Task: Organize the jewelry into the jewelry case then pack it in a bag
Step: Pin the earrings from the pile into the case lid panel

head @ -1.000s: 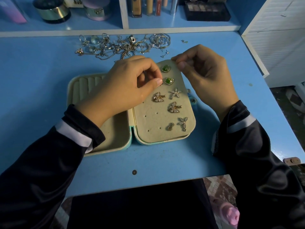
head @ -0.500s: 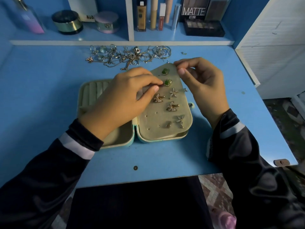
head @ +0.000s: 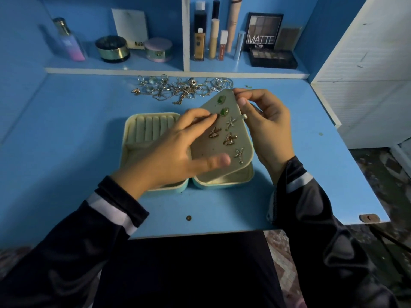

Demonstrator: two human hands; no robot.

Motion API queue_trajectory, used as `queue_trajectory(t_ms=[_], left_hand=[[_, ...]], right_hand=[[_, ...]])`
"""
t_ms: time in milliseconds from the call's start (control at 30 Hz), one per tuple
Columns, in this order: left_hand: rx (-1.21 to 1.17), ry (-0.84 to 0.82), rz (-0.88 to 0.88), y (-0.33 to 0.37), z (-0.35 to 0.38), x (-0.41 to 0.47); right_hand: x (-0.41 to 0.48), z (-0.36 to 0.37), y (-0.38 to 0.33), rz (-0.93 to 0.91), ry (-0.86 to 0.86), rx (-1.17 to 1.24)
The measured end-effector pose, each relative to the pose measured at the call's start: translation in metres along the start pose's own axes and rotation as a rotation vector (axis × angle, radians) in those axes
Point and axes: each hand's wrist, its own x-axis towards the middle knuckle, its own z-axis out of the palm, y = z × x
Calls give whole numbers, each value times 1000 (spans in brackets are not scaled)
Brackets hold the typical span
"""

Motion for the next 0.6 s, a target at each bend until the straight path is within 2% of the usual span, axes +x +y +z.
queue_trajectory(t_ms=[167,600], left_hand=[[37,-92,26,-2,-2,-7],[-92,42,29,-12,-12,-9]], right_hand=[[-1,8,-4,4,14,-9],[2,27,-6,-8,-71,57]])
